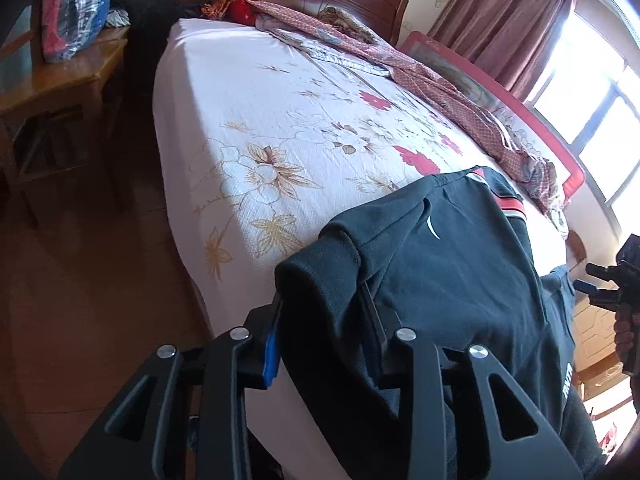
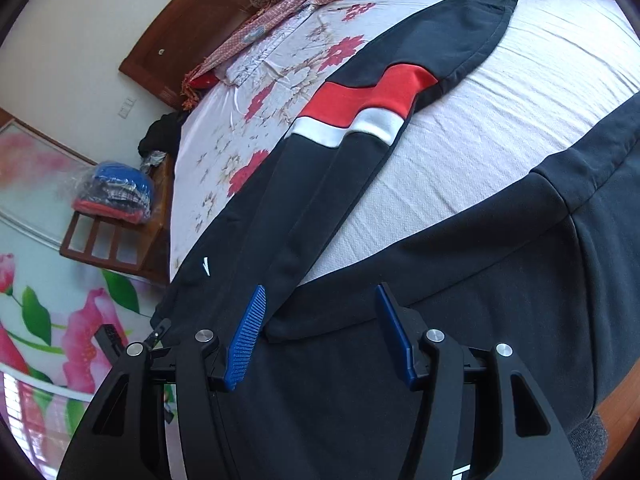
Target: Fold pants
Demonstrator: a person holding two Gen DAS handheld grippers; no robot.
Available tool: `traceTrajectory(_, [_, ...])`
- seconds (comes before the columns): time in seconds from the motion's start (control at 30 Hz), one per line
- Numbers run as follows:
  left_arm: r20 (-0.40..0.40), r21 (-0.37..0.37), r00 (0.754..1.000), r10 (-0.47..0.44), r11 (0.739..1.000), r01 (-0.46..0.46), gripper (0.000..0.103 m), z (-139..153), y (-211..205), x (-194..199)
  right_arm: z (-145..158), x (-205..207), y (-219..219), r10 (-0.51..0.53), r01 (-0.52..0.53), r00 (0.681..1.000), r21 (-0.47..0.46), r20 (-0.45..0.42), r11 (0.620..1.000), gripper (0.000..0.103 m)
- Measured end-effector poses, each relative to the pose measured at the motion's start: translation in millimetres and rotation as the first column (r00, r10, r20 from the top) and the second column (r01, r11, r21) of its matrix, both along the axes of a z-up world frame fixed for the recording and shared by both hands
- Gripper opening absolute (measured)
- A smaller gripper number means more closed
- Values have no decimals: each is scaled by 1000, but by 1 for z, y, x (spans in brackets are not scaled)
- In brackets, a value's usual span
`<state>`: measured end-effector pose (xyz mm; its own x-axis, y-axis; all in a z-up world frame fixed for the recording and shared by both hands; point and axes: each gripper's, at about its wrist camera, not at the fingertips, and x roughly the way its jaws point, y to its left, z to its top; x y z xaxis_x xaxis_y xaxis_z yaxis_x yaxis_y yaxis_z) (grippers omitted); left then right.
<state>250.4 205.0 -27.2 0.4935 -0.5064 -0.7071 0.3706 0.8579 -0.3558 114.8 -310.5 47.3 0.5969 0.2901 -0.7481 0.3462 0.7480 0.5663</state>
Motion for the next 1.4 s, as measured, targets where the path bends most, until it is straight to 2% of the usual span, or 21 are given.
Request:
traceTrajectory(0.03, [35, 32, 999, 10, 999, -11, 18, 7, -5, -6, 1, 0, -1, 4, -4, 1000, 0, 3, 1000, 56])
traceTrajectory(0.13, [133, 105, 990, 44, 993, -58, 11, 30, -20, -27, 4, 3, -7, -2, 2, 1000, -9, -11, 1000, 56])
traceTrajectory(0.23, [281, 195, 959, 44, 975, -102, 10, 62, -43, -60, 9, 21, -23, -37, 37, 997, -6, -65, 999, 56])
traceTrajectory(0.27, [339, 223, 940, 30, 968, -112, 10, 75, -53, -76, 12, 31, -30, -50, 50, 996, 6, -69, 999, 56])
traceTrajectory(0.33, [382, 208, 924, 26, 972, -113, 10, 93, -60, -97, 22, 57, -50, -105, 107, 992, 23, -68, 994, 56])
traceTrajectory(0.37, [397, 207, 918, 26, 971, -117, 10, 100, -62, -104, 27, 75, -61, -134, 136, 988, 28, -72, 990, 56])
traceTrajectory(0.47, [430, 199, 902, 22, 973, -118, 10, 116, -63, -123, 31, 141, -90, -187, 192, 977, 50, -103, 980, 70])
traceTrajectory(0.53, [437, 195, 899, 25, 973, -122, 10, 123, -60, -129, 21, 185, -109, -215, 235, 964, 123, -157, 964, 70])
traceTrajectory(0.63, [431, 183, 902, 35, 975, -125, 10, 129, -58, -136, 5, 238, -126, -270, 305, 936, 135, -228, 943, 70])
traceTrajectory(0.7, [420, 177, 907, 37, 977, -122, 10, 129, -59, -136, -8, 258, -132, -325, 369, 910, 145, -256, 918, 70])
traceTrajectory(0.73, [419, 183, 907, 37, 975, -124, 10, 128, -60, -136, -14, 269, -132, -322, 370, 909, 155, -266, 916, 70])
traceTrajectory(0.8, [417, 185, 908, 33, 975, -121, 10, 128, -63, -137, -23, 285, -130, -319, 370, 903, 144, -286, 918, 70])
traceTrajectory(0.87, [416, 186, 909, 33, 975, -121, 10, 129, -64, -139, -31, 299, -125, -303, 346, 898, 88, -318, 934, 69])
traceTrajectory(0.93, [416, 185, 909, 36, 975, -123, 10, 131, -64, -139, -40, 308, -121, -286, 326, 888, 53, -360, 944, 60])
traceTrajectory(0.97, [415, 179, 909, 35, 977, -119, 10, 132, -64, -140, -42, 310, -119, -284, 315, 884, 24, -370, 949, 46])
traceTrajectory(1.0, [418, 180, 908, 36, 976, -122, 10, 133, -63, -140, -44, 311, -116, -276, 298, 885, 2, -375, 954, 23])
traceTrajectory(1.07, [418, 182, 907, 44, 974, -132, 10, 134, -62, -142, -42, 305, -116, -275, 290, 892, -12, -358, 957, 7])
traceTrajectory(1.13, [406, 182, 911, 75, 970, -161, 10, 132, -60, -140, -26, 294, -118, -275, 292, 915, 13, -294, 956, 6])
traceTrajectory(1.23, [398, 172, 906, 141, 959, -225, 11, 130, -52, -141, 13, 264, -129, -267, 284, 946, 71, -185, 956, 6])
traceTrajectory(1.4, [452, 140, 863, 228, 937, -321, 12, 135, -47, -156, 84, 169, -142, -235, 228, 972, 175, 20, 958, 6])
